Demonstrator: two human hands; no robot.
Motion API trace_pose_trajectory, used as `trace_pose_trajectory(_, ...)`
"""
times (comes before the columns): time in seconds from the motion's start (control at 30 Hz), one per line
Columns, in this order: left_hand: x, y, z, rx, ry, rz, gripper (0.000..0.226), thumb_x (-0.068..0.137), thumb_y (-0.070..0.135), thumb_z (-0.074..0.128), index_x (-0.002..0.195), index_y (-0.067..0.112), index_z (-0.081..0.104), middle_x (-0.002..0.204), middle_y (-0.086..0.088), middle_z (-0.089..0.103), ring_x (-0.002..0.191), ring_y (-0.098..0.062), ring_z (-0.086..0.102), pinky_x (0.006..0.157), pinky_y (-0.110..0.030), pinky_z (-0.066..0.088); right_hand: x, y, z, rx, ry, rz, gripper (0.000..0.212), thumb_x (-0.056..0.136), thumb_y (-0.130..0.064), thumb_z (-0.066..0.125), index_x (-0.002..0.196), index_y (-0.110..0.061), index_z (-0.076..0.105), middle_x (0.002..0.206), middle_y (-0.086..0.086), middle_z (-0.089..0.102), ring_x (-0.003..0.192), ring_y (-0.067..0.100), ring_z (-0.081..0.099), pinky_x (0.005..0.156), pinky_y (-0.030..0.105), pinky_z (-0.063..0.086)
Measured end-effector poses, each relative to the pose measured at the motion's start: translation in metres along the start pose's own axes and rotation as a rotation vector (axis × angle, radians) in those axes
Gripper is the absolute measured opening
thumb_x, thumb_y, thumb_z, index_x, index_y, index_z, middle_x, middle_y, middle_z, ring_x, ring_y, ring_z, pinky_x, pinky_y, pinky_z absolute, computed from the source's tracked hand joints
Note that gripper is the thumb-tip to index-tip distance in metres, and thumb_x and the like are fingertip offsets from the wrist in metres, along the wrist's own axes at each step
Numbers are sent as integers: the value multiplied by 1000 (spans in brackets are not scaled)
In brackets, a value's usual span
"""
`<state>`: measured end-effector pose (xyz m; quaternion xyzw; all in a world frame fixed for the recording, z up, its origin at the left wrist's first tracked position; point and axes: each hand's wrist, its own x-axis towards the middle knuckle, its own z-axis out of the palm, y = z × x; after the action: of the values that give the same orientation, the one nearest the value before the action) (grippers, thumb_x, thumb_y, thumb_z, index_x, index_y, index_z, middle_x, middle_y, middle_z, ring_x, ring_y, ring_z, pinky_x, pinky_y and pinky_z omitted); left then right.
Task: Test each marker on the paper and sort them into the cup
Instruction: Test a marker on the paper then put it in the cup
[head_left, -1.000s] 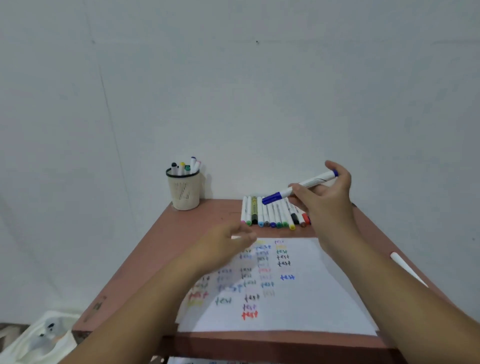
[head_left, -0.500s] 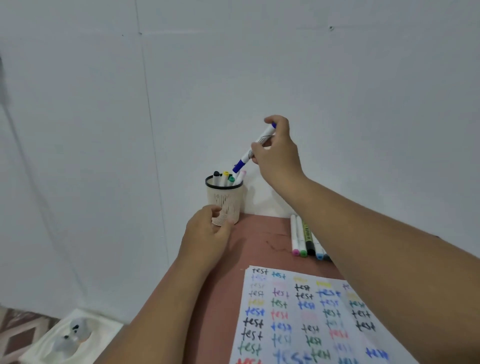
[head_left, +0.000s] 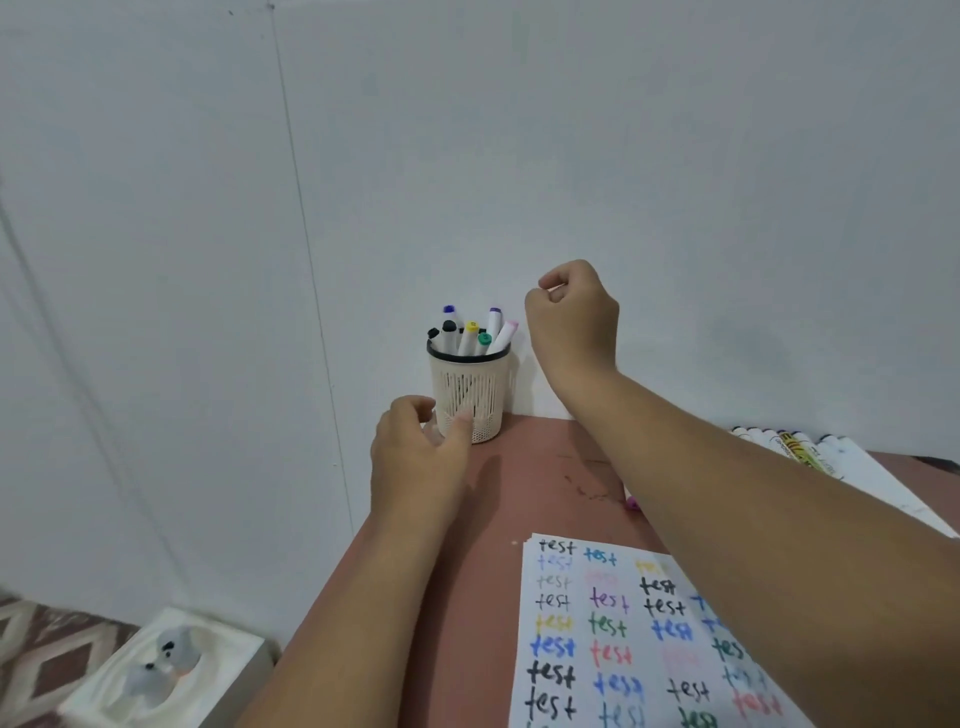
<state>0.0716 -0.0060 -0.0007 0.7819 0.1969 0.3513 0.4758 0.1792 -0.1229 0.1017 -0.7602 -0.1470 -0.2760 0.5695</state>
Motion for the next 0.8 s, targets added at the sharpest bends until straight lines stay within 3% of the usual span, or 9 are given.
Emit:
trace_pose_trajectory(0.1, -2, 1, 2, 47, -46, 36, 36, 87, 48, 65, 117, 31, 53, 115, 14, 54, 104, -8, 55, 84, -28, 43, -3, 9, -1, -2, -6, 14, 12, 93, -9, 55, 101, -15, 62, 79, -9, 57, 67, 3, 53, 56, 11, 40)
trace_pose_trajectory(0.27, -6, 2, 2, 67, -102, 82, 31, 89, 46, 66, 115, 33, 54, 113, 16, 55, 100, -4, 54, 85, -29, 44, -5, 27, -21, -80, -104, 64, 15, 93, -10, 56, 103, -15, 65, 86, -7, 60, 72, 4, 54, 59, 20, 42)
trace_pose_trajectory(0.37, -9, 5, 3, 74, -167, 127, 34, 89, 44, 67, 118, 33, 54, 114, 18, 55, 105, -5, 54, 87, -25, 44, -2, 38, -46, -263, -248, 103, 17, 92, -15, 58, 105, -19, 68, 98, -8, 62, 79, 2, 56, 62, 20, 41)
trace_pose_trajectory(0.47, -17, 10, 5, 100, -222, 193, 34, 88, 48, 66, 118, 37, 53, 114, 20, 55, 108, -2, 54, 91, -26, 45, 6, 44, -72, -508, -412, 136, 17, 91, -13, 61, 103, -12, 73, 103, -1, 71, 88, 17, 67, 72, 29, 53)
trace_pose_trajectory(0.57, -28, 17, 8, 138, -293, 259, 37, 88, 52, 65, 120, 38, 53, 115, 21, 55, 109, 0, 53, 91, -25, 44, 9, 51, -90, -807, -643, 171, 20, 92, -17, 67, 100, -3, 77, 98, 9, 79, 81, 23, 70, 80, 34, 59)
trace_pose_trajectory(0.63, -33, 19, 11, 154, -345, 293, 40, 88, 53, 65, 123, 37, 54, 116, 21, 55, 109, 1, 51, 90, -24, 43, 4, 57, -94, -937, -709, 151, 24, 93, -24, 69, 97, -2, 76, 91, 8, 77, 78, 21, 64, 73, 31, 56)
trace_pose_trajectory(0.73, -36, 18, 15, 148, -408, 315, 42, 86, 56, 65, 122, 38, 54, 113, 24, 55, 109, 3, 51, 95, -30, 47, -8, 66, -90, -1025, -706, 146, 25, 90, -28, 72, 76, -11, 60, 72, 1, 58, 66, 17, 55, 52, 26, 40)
trace_pose_trajectory(0.8, -36, 17, 16, 142, -423, 316, 42, 85, 56, 65, 121, 38, 55, 111, 24, 55, 109, 3, 51, 97, -32, 48, -15, 70, -85, -1017, -674, 173, 26, 86, -27, 73, 73, -14, 55, 72, 0, 54, 60, 16, 51, 51, 25, 36)
